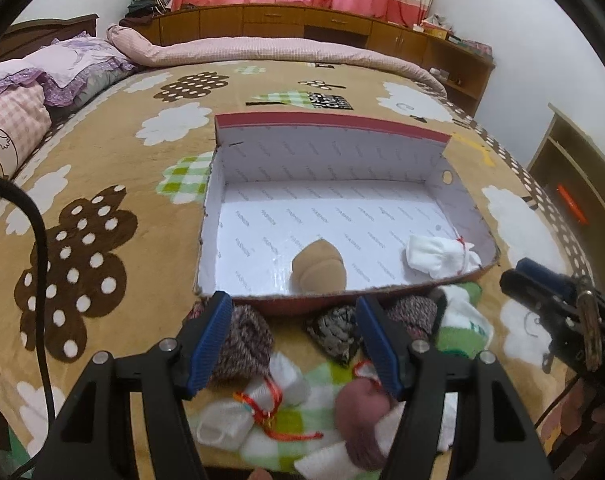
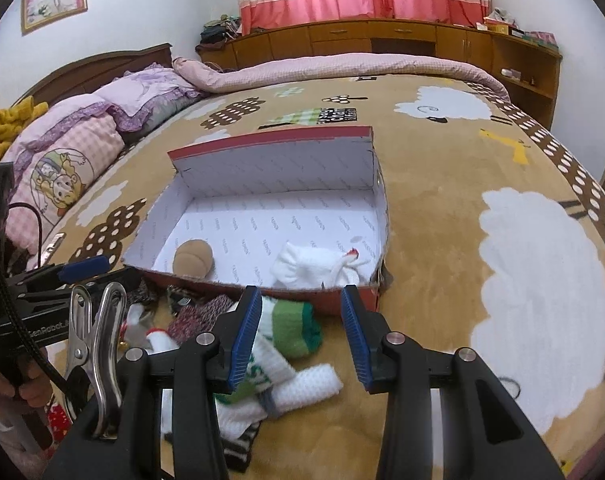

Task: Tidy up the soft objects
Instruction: 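Withdraw both open tools from the shoebox back toward the pile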

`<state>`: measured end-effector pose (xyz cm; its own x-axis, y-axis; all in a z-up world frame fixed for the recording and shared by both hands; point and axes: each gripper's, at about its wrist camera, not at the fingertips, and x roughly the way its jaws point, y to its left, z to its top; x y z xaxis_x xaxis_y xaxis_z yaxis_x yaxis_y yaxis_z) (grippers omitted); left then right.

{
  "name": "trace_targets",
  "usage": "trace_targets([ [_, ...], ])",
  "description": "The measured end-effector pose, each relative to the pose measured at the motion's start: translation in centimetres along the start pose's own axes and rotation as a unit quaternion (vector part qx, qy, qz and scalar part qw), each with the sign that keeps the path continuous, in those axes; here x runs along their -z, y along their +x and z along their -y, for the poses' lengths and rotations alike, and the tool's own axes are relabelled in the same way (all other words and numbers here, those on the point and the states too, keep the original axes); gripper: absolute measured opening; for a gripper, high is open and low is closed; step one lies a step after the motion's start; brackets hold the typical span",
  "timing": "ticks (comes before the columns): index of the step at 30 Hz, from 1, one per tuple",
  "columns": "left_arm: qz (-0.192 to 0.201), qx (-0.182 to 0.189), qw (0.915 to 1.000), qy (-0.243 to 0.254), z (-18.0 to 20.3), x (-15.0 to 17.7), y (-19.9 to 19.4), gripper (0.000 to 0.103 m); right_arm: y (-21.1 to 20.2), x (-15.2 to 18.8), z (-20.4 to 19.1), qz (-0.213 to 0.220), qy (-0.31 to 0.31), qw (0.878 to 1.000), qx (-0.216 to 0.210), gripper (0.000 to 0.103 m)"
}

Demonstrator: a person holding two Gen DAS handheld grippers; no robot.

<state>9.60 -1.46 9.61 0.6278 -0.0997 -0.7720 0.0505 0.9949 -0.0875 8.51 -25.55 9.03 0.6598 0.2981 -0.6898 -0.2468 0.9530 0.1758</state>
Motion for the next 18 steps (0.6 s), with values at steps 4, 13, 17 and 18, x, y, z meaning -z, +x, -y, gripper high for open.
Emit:
trace_targets([
  [4, -0.003, -0.009, 0.9999, 0.012, 0.3, 1.0, -0.8, 0.069, -0.8, 0.9, 0.0, 0.000, 0.003, 1.000, -0.004, 0.042],
  [13, 0.000, 0.005, 0.9999, 0.016, 0.8, 2.9, -2.5, 0.069, -2.1, 3.6, -0.4, -0.005, 0.000, 1.000, -0.010, 0.042],
  [17, -0.002, 0.021, 0.9996, 0.018, 1.0, 3.8, -3.3, 0.069, -2.3, 4.6, -0.4, -0.011, 0.001, 1.000, -0.008, 0.042],
  [18, -0.004, 0.028, 0.9994, 0.019, 1.1, 4.2, -3.5, 0.069, -2.3, 4.9, -0.3, -0.013, 0.002, 1.000, -0.008, 0.042],
])
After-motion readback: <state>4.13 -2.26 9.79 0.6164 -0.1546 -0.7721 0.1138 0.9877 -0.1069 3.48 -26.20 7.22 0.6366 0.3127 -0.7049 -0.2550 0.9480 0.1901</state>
